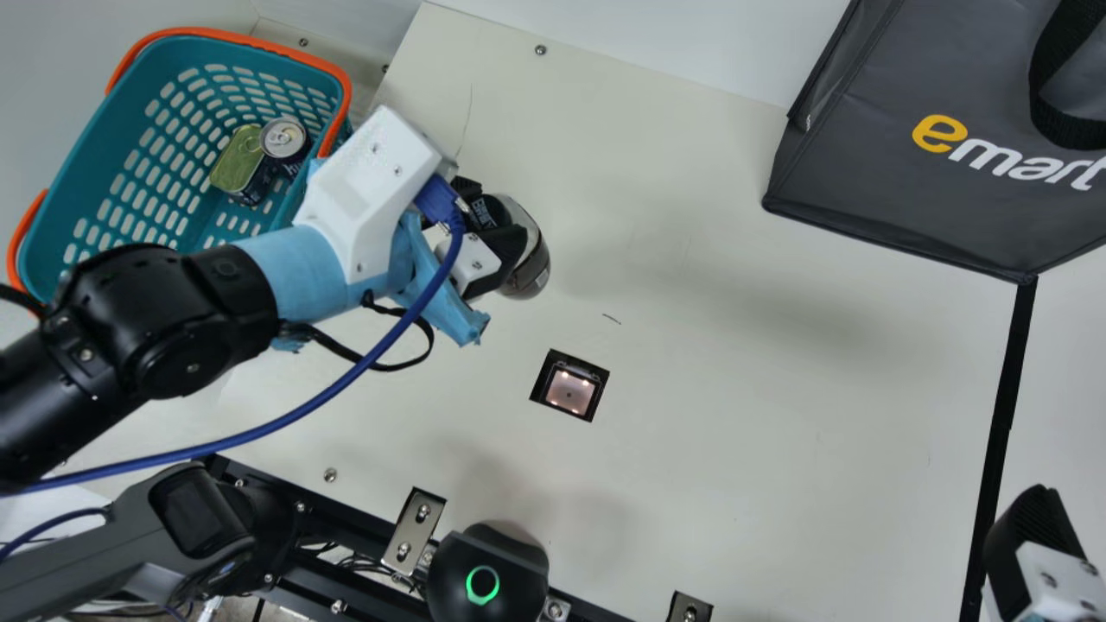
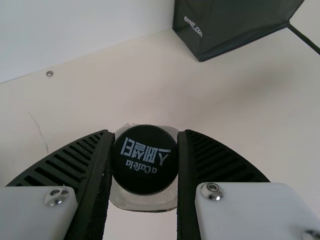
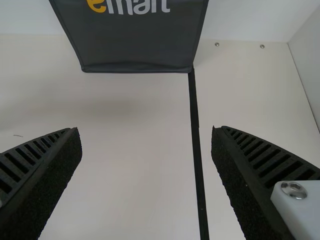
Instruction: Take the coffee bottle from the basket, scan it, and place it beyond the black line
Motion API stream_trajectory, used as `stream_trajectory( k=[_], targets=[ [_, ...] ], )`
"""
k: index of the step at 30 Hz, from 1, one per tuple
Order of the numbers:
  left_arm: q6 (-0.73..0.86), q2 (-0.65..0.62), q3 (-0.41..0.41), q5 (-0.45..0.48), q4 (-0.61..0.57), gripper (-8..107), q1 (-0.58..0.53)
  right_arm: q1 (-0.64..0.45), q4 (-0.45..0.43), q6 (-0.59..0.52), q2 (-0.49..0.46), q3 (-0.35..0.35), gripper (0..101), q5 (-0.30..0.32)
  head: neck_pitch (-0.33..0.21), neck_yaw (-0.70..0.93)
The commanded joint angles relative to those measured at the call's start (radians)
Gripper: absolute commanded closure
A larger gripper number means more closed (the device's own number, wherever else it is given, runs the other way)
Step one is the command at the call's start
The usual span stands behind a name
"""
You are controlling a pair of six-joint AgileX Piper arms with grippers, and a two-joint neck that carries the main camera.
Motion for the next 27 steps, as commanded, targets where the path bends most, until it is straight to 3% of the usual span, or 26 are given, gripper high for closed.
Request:
stream_trajectory(
  k=[1, 27],
  targets=[
    [-0.01, 0.004, 0.005, -0.004, 0.005, 89, -0.007, 0.0, 0.0, 0.0, 0.0, 0.0, 10, 0.0, -0.026, 0.002],
    [-0.082, 0.056, 0.078, -0.068, 0.043, 89, -0.048, 0.0, 0.0, 0.0, 0.0, 0.0, 10, 0.0, -0.026, 0.002]
  ],
)
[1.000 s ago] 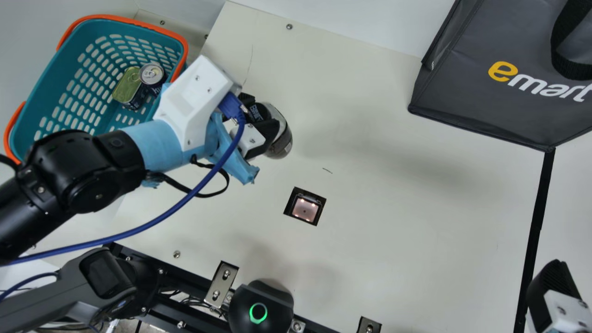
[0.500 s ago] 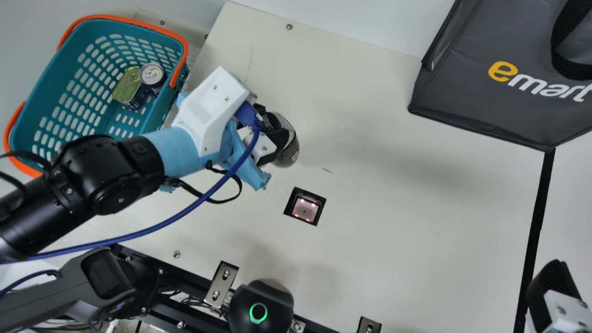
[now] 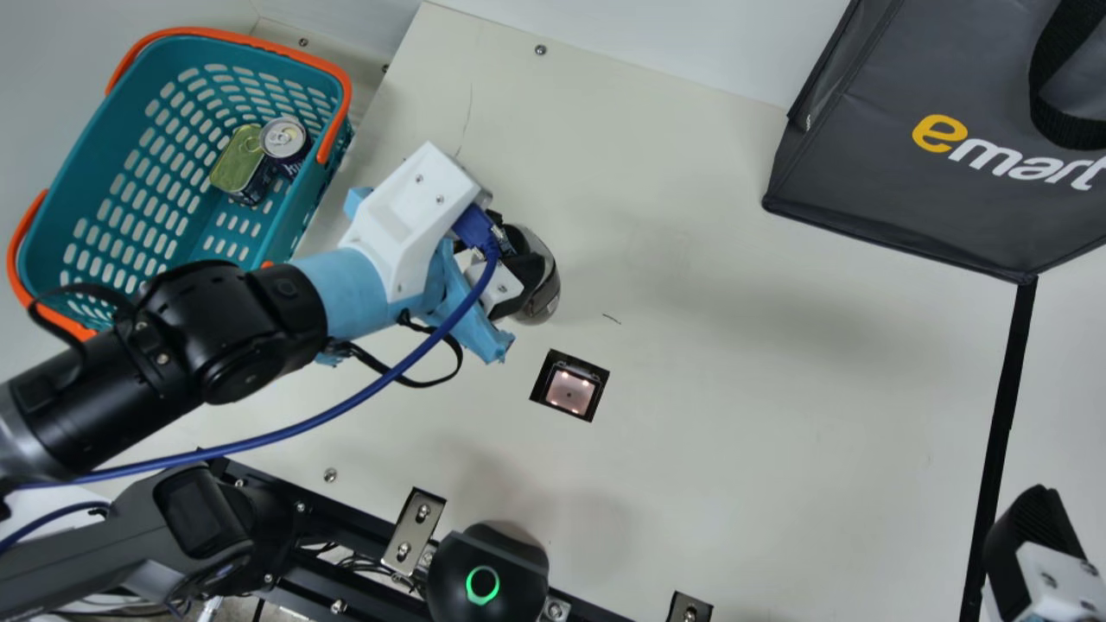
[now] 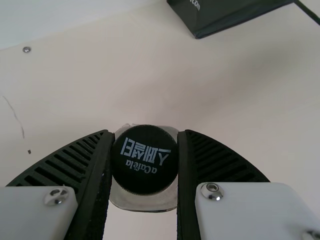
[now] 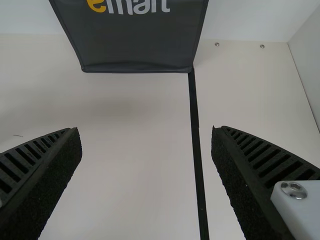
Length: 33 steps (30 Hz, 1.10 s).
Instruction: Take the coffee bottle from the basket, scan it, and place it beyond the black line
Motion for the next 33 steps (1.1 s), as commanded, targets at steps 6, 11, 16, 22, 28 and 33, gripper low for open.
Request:
stream_trajectory(
  k=[6, 11, 16, 22, 28, 33],
  targets=[
    [0.001, 0.008, 0.019, -0.014, -0.002, 89, 0.0, 0.0, 0.0, 0.0, 0.0, 0.0, 10, 0.0, -0.027, 0.002],
    [0.0, 0.016, 0.025, -0.023, -0.003, 89, 0.0, 0.0, 0.0, 0.0, 0.0, 0.0, 10, 0.001, -0.027, 0.002],
    [-0.001, 0.025, 0.03, -0.03, -0.003, 89, -0.005, 0.0, 0.0, 0.0, 0.0, 0.0, 10, 0.001, -0.027, 0.002],
    [-0.003, 0.035, 0.036, -0.039, 0.001, 89, -0.012, 0.0, 0.0, 0.0, 0.0, 0.0, 10, 0.001, -0.027, 0.002],
    [-0.002, 0.042, 0.041, -0.045, 0.005, 89, -0.017, 0.0, 0.0, 0.0, 0.0, 0.0, 10, 0.001, -0.027, 0.002],
    [0.002, 0.048, 0.043, -0.049, 0.005, 89, -0.019, 0.0, 0.0, 0.0, 0.0, 0.0, 10, 0.001, -0.027, 0.002]
  ],
)
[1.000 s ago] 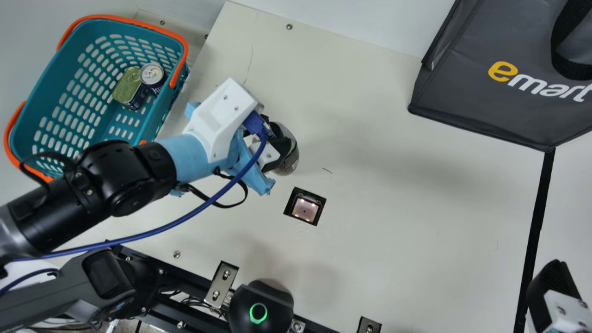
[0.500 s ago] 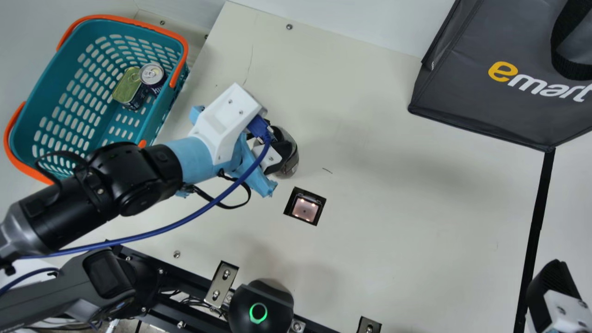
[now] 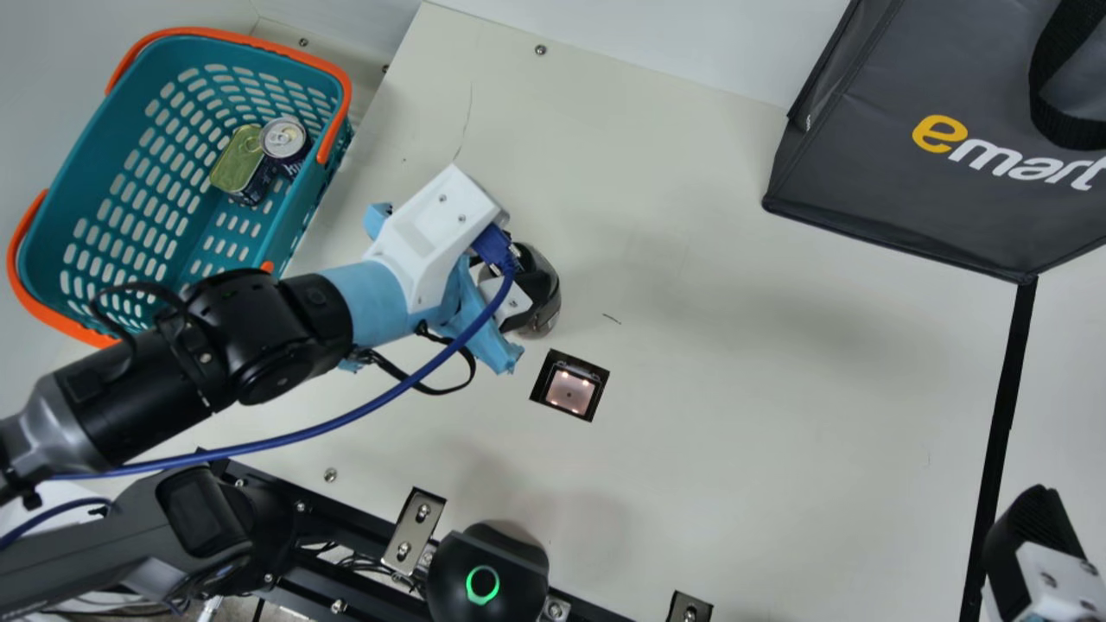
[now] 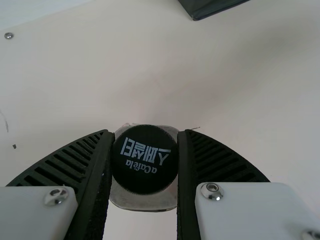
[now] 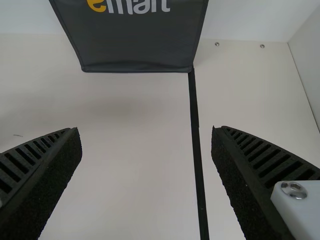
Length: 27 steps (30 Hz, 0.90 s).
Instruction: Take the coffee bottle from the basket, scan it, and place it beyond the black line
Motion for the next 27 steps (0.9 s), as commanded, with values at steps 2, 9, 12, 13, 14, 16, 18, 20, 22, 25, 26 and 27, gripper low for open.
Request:
stream_trajectory(
  k=[2, 9, 12, 13, 14, 16, 18, 20, 22, 25, 26, 27],
  targets=[
    [0.005, 0.005, 0.001, -0.002, -0.001, 89, -0.001, 0.0, 0.0, 0.0, 0.0, 0.0, 10, 0.0, -0.026, 0.002],
    [0.013, 0.015, 0.001, -0.007, -0.007, 72, -0.003, 0.0, 0.0, 0.0, 0.0, 0.0, 10, 0.0, -0.026, 0.002],
    [0.014, 0.02, 0.001, -0.009, -0.008, 62, -0.004, 0.0, 0.0, 0.0, 0.0, 0.0, 10, 0.0, -0.026, 0.002],
    [0.015, 0.021, 0.001, -0.01, -0.008, 58, -0.004, 0.0, 0.0, 0.0, 0.0, 0.0, 10, 0.0, -0.026, 0.002],
    [0.016, 0.023, 0.001, -0.01, -0.009, 55, -0.005, 0.0, 0.0, 0.0, 0.0, 0.0, 10, 0.0, -0.026, 0.002],
    [0.017, 0.024, 0.001, -0.011, -0.011, 48, -0.005, 0.0, 0.0, 0.0, 0.0, 0.0, 10, 0.0, -0.026, 0.002],
    [0.017, 0.026, 0.001, -0.011, -0.011, 42, -0.007, 0.0, 0.0, 0.0, 0.0, 0.0, 10, 0.0, -0.026, 0.002],
    [0.017, 0.027, 0.001, -0.011, -0.012, 35, -0.008, 0.0, 0.0, 0.0, 0.0, 0.0, 10, 0.0, -0.026, 0.002],
    [0.016, 0.029, 0.001, -0.012, -0.012, 28, -0.009, 0.0, 0.0, 0.0, 0.0, 0.0, 10, 0.0, -0.026, 0.002],
    [0.014, 0.03, 0.0, -0.012, -0.012, 18, -0.01, 0.0, 0.0, 0.0, 0.0, 0.0, 10, 0.0, -0.026, 0.002],
    [0.013, 0.03, 0.0, -0.013, -0.012, 15, -0.01, 0.0, 0.0, 0.0, 0.0, 0.0, 10, 0.0, -0.026, 0.002],
    [0.011, 0.03, 0.0, -0.013, -0.011, 12, -0.011, 0.0, 0.0, 0.0, 0.0, 0.0, 10, 0.0, -0.026, 0.002]
  ],
)
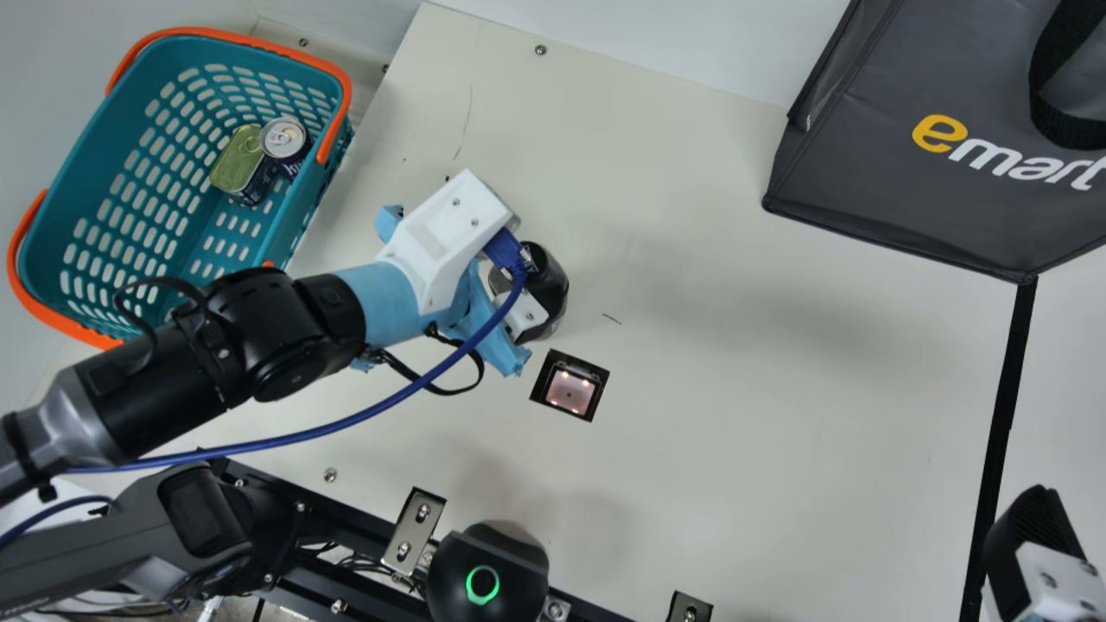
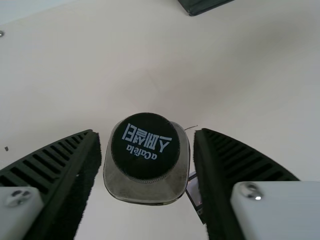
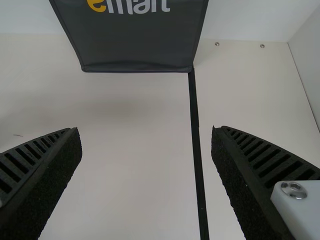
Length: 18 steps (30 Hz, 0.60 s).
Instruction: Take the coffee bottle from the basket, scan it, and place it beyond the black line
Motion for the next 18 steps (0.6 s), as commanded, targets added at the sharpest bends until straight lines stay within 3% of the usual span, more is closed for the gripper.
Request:
stream_trajectory(
  k=[1, 18],
  targets=[
    [-0.002, 0.001, -0.001, 0.0, 0.002, 9, -0.002, 0.0, 0.0, 0.0, 0.0, 0.0, 10, 0.0, -0.026, 0.002],
    [-0.051, -0.03, -0.026, 0.033, 0.034, 9, -0.004, 0.0, 0.0, 0.0, 0.0, 0.0, 10, 0.0, -0.026, 0.002]
  ],
)
